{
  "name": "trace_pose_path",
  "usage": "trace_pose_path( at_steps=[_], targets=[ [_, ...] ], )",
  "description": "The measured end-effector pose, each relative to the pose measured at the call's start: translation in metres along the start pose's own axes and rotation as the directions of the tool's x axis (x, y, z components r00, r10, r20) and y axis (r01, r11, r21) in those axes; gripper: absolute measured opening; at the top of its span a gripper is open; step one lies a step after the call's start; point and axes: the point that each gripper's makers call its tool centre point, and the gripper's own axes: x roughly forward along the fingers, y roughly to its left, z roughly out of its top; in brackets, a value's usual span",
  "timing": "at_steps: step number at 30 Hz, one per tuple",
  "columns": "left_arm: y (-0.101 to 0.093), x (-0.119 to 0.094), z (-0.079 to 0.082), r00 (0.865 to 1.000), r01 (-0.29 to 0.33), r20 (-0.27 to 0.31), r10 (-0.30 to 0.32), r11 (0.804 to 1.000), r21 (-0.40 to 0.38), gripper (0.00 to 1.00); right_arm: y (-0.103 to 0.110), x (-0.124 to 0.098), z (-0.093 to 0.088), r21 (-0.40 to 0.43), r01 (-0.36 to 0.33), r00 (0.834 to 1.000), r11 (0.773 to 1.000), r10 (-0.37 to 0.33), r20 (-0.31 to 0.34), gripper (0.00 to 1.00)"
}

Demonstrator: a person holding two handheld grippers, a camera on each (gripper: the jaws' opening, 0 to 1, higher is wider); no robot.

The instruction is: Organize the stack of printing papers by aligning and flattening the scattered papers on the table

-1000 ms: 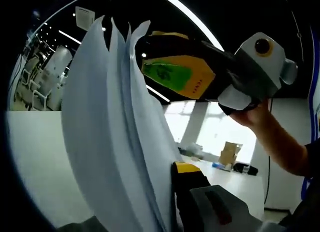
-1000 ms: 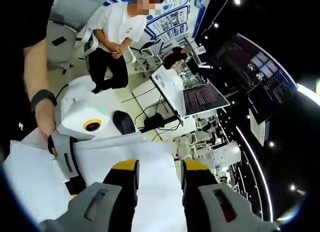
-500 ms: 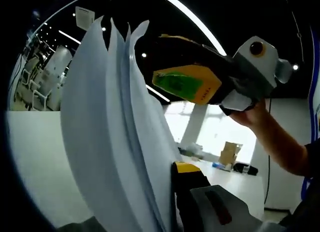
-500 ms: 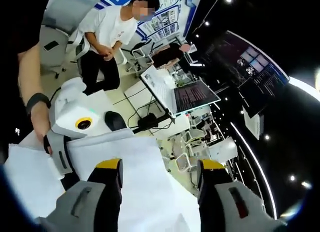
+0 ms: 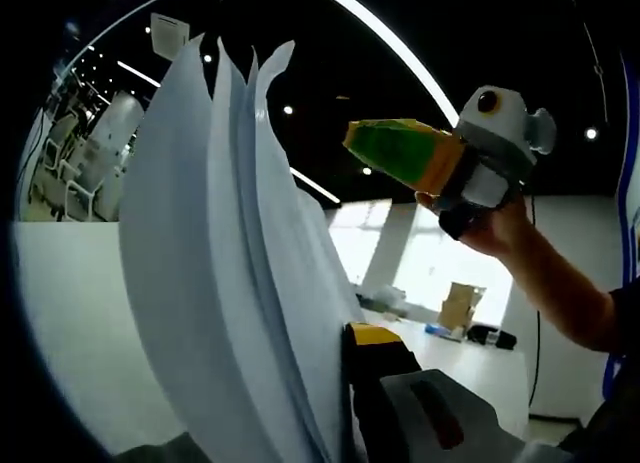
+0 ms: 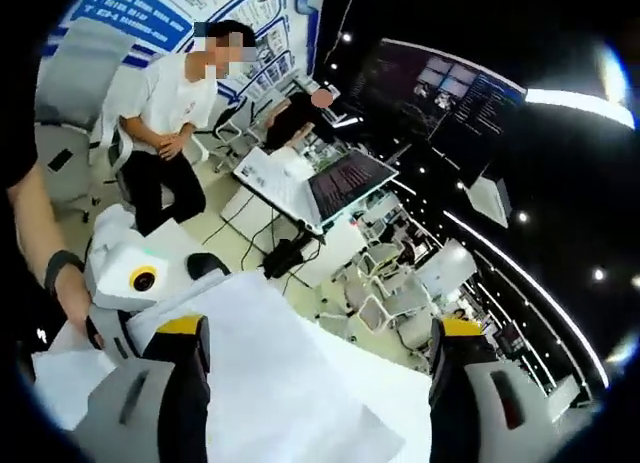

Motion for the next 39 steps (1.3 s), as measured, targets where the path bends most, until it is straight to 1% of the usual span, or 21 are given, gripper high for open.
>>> trace_pose_path(
  at_steps=[2, 5, 10, 14, 17, 19, 21, 26, 30, 32, 34, 39],
  targets=[
    [0.000, 0.000, 0.000, 1.000, 0.000, 0.000, 0.000, 1.000, 0.000, 0.08, -0.002, -0.001, -0.002, 0.026, 0.008, 1.000, 1.000, -0.007, -0.004, 0.90],
    [0.001, -0.001, 0.000, 1.000, 0.001, 0.001, -0.001, 1.000, -0.002, 0.08, -0.001, -0.001, -0.009, 0.068, -0.002, 1.000, 0.998, 0.004, -0.025, 0.90],
    [0.002, -0.003, 0.000, 1.000, 0.001, 0.002, -0.001, 1.000, -0.004, 0.08, -0.005, -0.005, -0.012, 0.103, 0.015, 1.000, 0.995, -0.013, -0.021, 0.90],
    [0.003, -0.004, 0.000, 1.000, 0.000, 0.001, 0.000, 1.000, -0.003, 0.08, -0.012, -0.012, -0.012, 0.142, 0.030, 1.000, 0.989, -0.030, -0.007, 0.90],
    [0.003, -0.004, 0.000, 1.000, 0.000, 0.000, 0.000, 1.000, -0.003, 0.08, -0.014, -0.015, -0.016, 0.174, 0.035, 0.999, 0.984, -0.034, -0.007, 0.90],
    [0.004, -0.004, 0.000, 1.000, 0.000, 0.000, 0.000, 1.000, -0.002, 0.08, -0.016, -0.018, -0.021, 0.177, 0.044, 0.999, 0.983, -0.041, -0.022, 0.90],
    [0.004, -0.004, 0.000, 1.000, -0.001, 0.000, 0.001, 1.000, -0.002, 0.08, -0.019, -0.021, -0.023, 0.180, 0.054, 0.998, 0.982, -0.050, -0.024, 0.90],
    [0.003, -0.005, 0.000, 1.000, 0.001, -0.002, -0.001, 1.000, 0.001, 0.08, -0.021, -0.029, -0.024, 0.208, 0.052, 0.999, 0.977, -0.050, -0.015, 0.90],
    [0.003, -0.004, 0.000, 1.000, -0.003, -0.002, 0.003, 1.000, 0.001, 0.08, -0.024, -0.038, -0.027, 0.199, 0.060, 0.998, 0.978, -0.056, -0.027, 0.90],
    [0.002, -0.004, 0.000, 1.000, -0.003, -0.003, 0.003, 1.000, 0.002, 0.08, -0.026, -0.042, -0.028, 0.238, 0.063, 0.998, 0.969, -0.060, -0.017, 0.90],
    [0.002, -0.003, -0.001, 1.000, -0.005, -0.006, 0.005, 1.000, 0.005, 0.08, -0.028, -0.045, -0.030, 0.259, 0.066, 0.998, 0.964, -0.064, -0.016, 0.90],
    [0.001, -0.003, 0.000, 1.000, -0.006, -0.005, 0.006, 1.000, 0.006, 0.08, -0.032, -0.053, -0.032, 0.272, 0.079, 0.997, 0.959, -0.079, -0.012, 0.90]
  ],
)
